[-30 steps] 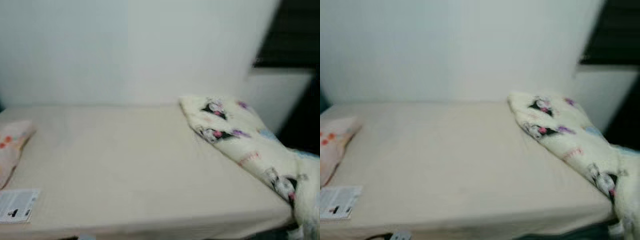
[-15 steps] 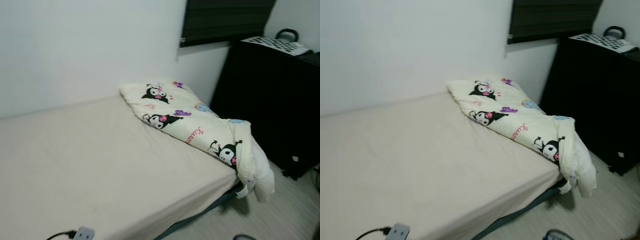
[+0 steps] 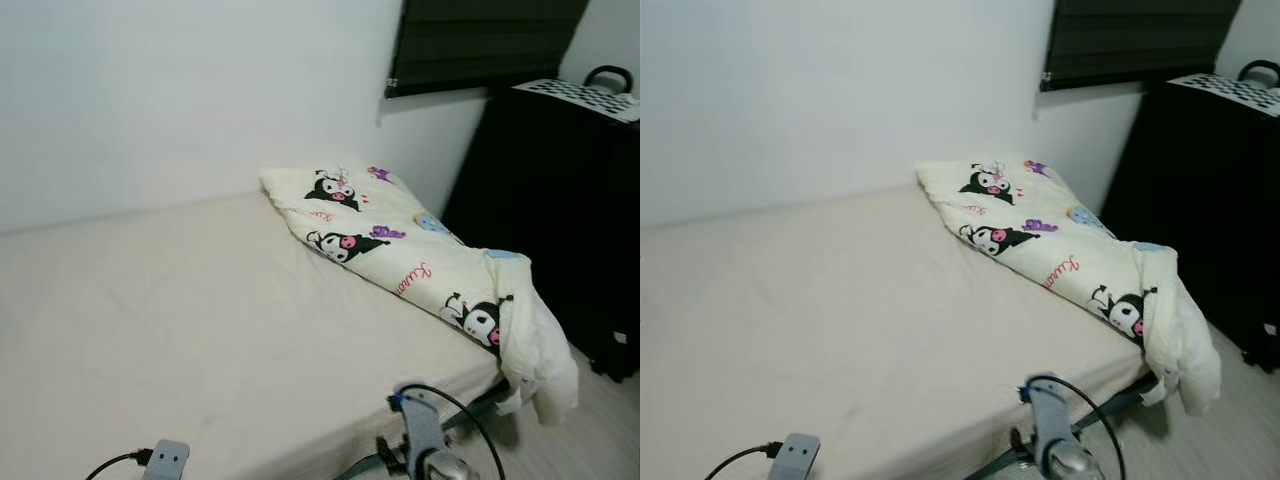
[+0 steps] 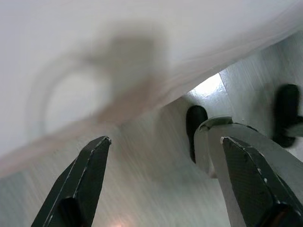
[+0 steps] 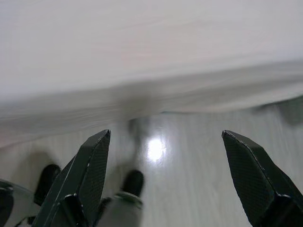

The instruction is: Clean up the room

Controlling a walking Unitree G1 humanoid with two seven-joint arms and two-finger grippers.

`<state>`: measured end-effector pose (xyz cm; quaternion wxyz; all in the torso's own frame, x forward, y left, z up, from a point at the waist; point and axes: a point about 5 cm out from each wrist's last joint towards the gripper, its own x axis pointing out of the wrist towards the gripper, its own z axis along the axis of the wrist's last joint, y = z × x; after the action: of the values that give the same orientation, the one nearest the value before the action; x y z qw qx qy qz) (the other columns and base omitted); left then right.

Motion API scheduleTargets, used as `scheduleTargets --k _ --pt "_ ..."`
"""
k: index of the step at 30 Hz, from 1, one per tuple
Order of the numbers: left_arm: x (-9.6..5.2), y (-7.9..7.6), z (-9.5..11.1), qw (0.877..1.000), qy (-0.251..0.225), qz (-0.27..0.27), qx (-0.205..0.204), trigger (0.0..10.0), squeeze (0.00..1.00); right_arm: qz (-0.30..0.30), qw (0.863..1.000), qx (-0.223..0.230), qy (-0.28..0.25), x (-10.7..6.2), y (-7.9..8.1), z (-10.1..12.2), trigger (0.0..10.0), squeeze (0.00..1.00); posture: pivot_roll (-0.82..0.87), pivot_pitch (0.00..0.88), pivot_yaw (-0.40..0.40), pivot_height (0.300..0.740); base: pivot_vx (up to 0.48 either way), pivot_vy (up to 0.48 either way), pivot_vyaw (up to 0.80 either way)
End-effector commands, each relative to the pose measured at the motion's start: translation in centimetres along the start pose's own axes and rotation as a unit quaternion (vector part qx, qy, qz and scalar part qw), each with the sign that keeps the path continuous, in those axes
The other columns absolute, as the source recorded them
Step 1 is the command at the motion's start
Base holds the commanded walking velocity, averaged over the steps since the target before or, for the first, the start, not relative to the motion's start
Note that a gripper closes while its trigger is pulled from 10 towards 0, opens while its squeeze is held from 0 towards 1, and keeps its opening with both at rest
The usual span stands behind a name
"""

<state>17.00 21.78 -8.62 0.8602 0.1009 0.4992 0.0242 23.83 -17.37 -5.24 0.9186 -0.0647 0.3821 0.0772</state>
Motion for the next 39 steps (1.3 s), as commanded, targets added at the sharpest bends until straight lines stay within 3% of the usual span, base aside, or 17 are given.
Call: scheduleTargets --k 1,11,16,28,39 --pt "0.0 -0.2 0.0 1.000 0.004 -0.003 -0.005 10.0 0.00 -0.007 1.000 -0.002 -0.002 -0.2 -0.7 -0.2 10.0 0.00 0.05 0.000 -0.045 0.724 0.000 -0.472 0.00" --pt "-0.1 -0.2 -0.7 1.000 0.014 -0.006 0.002 10.0 0.00 -0.030 0.999 0.015 0.041 -1.1 -2.2 -2.9 10.0 0.00 0.04 0.000 -0.041 0.724 0.000 -0.472 0.15" --pt "-0.1 -0.2 -0.7 1.000 0.014 -0.007 0.003 10.0 0.00 -0.034 0.999 0.023 0.035 -1.1 -2.3 -2.8 10.0 0.00 0.04 0.000 -0.041 0.724 0.000 -0.472 0.79" --pt "-0.1 -0.3 -0.7 1.000 0.012 -0.012 0.009 10.0 0.00 -0.043 0.998 0.021 0.041 -1.0 -2.5 -2.7 10.0 0.00 0.04 0.000 -0.041 0.724 0.000 -0.472 0.00" --pt "-0.1 -0.9 -1.0 1.000 0.015 -0.014 0.002 10.0 0.00 -0.056 0.998 0.014 0.040 -1.1 -3.2 -2.5 10.0 0.00 0.03 0.005 -0.048 0.724 0.000 -0.427 0.78"
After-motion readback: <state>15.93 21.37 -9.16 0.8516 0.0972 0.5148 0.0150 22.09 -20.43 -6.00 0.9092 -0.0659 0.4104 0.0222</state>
